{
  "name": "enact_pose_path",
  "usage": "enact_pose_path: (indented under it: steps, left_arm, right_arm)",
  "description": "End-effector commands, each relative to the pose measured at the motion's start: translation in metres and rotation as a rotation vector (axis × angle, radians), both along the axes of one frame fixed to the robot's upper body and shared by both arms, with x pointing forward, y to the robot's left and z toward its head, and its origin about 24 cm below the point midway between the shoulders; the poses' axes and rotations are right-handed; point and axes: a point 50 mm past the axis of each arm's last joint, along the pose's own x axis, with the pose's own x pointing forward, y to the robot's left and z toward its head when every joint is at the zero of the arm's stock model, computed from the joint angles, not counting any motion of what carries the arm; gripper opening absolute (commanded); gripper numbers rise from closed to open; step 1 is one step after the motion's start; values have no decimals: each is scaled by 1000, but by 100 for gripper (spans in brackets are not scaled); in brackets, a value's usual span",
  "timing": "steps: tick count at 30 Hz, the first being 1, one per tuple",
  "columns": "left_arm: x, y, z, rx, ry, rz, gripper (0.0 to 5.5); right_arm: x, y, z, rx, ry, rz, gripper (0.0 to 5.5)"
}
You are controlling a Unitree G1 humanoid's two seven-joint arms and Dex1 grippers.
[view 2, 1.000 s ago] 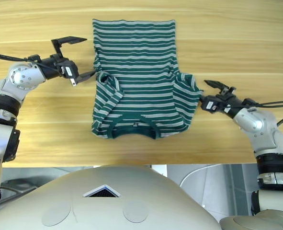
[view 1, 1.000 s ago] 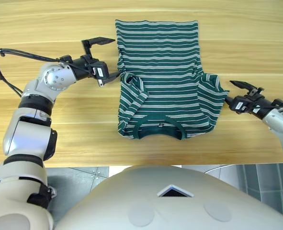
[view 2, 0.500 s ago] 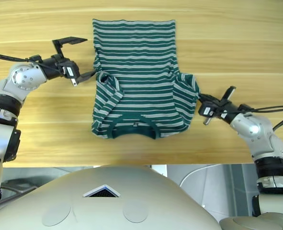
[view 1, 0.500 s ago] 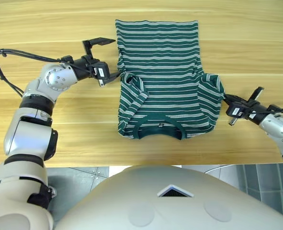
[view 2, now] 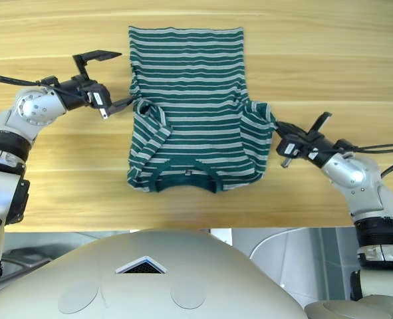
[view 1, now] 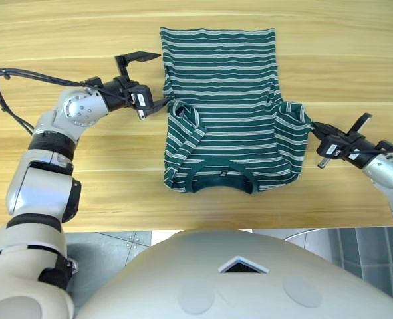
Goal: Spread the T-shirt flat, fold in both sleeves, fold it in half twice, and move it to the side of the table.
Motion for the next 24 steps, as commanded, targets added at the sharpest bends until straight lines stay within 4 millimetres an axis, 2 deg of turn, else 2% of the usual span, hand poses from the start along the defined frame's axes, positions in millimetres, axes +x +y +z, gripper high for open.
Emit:
enact_pose_path:
  steps: [1,8,11,17,24]
  left_arm:
    - [2,-1,0,13,0,-2,540]
    - [2,-3,-1,13,4,-1,540]
    - [2,-4,-1,11,5,0,540]
    - [2,-4,-3,9,8,1,540]
    - [1,-4,-4,6,12,2,540]
  right_arm:
    - [-1,10,15,58,-16,82,1]
    - [-1,36,15,102,13,207,1]
    - [8,54,14,93,21,264,1]
    - [29,76,6,26,30,290,1]
    - [38,90,0,15,43,296,1]
